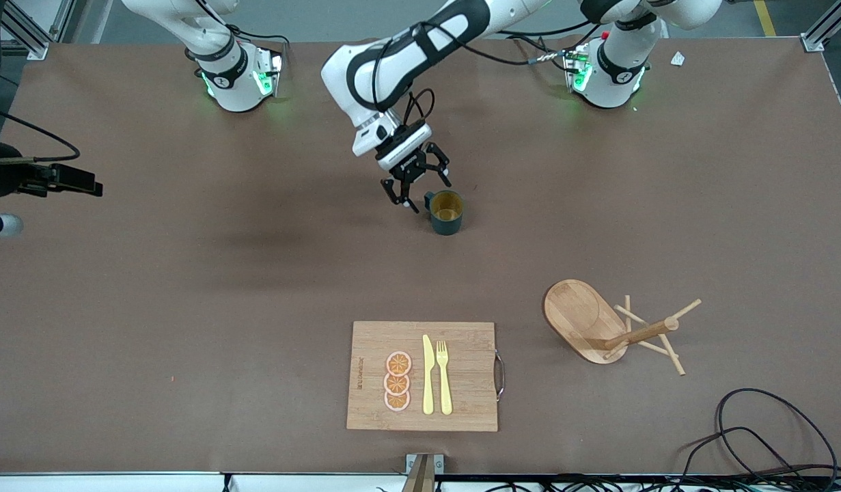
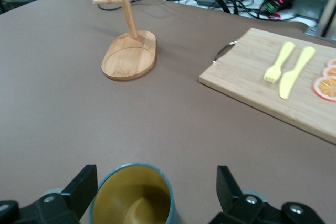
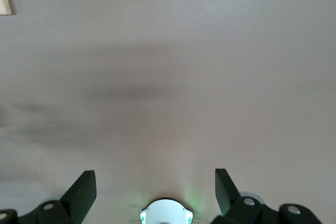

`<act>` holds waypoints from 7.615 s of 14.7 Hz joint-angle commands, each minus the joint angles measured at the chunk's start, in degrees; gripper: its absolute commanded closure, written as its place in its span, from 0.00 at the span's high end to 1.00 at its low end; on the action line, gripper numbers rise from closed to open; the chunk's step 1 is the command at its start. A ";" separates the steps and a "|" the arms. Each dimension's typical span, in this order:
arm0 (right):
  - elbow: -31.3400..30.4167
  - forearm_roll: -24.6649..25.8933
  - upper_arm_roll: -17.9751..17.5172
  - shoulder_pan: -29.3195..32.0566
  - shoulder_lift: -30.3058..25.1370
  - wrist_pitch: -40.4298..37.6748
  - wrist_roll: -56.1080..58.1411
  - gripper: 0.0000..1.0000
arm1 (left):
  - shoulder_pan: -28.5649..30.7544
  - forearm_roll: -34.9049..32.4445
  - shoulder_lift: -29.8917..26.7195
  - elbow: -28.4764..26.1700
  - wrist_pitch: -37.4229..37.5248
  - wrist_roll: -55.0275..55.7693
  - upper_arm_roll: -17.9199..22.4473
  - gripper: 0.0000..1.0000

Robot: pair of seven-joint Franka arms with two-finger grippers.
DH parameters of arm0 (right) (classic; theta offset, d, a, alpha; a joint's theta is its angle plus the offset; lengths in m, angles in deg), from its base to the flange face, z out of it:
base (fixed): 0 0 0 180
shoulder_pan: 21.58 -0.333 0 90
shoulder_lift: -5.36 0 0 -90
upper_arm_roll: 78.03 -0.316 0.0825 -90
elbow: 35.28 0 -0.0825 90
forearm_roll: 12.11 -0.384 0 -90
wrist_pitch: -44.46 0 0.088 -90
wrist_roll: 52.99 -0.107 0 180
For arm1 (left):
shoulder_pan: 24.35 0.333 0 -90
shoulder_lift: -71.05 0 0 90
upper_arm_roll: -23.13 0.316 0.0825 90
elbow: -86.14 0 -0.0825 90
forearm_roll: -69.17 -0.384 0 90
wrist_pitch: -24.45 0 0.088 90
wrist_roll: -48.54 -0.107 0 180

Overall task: Pass cup and hang on rack
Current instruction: 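Move the left gripper over the teal mug and lower it, then close the left gripper on the teal mug's handle, then lift the teal mug with the left gripper toward the wooden rack, then lower the mug onto a rack peg with the left gripper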

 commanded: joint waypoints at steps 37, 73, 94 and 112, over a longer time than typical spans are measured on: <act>-8.99 3.28 -0.19 0.26 -13.59 2.35 3.75 1.00 | -12.55 0.42 8.87 9.86 5.19 -2.93 9.14 1.00; -9.52 1.97 0.07 0.61 -13.86 1.65 3.40 1.00 | -9.31 3.92 7.48 9.77 3.97 -6.06 8.43 0.00; -9.52 1.52 0.78 -0.09 -14.74 2.35 4.19 1.00 | 27.07 69.29 -23.20 9.77 -14.93 -39.55 8.61 0.00; -9.61 1.44 0.78 -0.09 -14.74 1.65 4.19 1.00 | 56.52 106.59 -22.42 0.12 -7.55 -85.07 8.87 0.00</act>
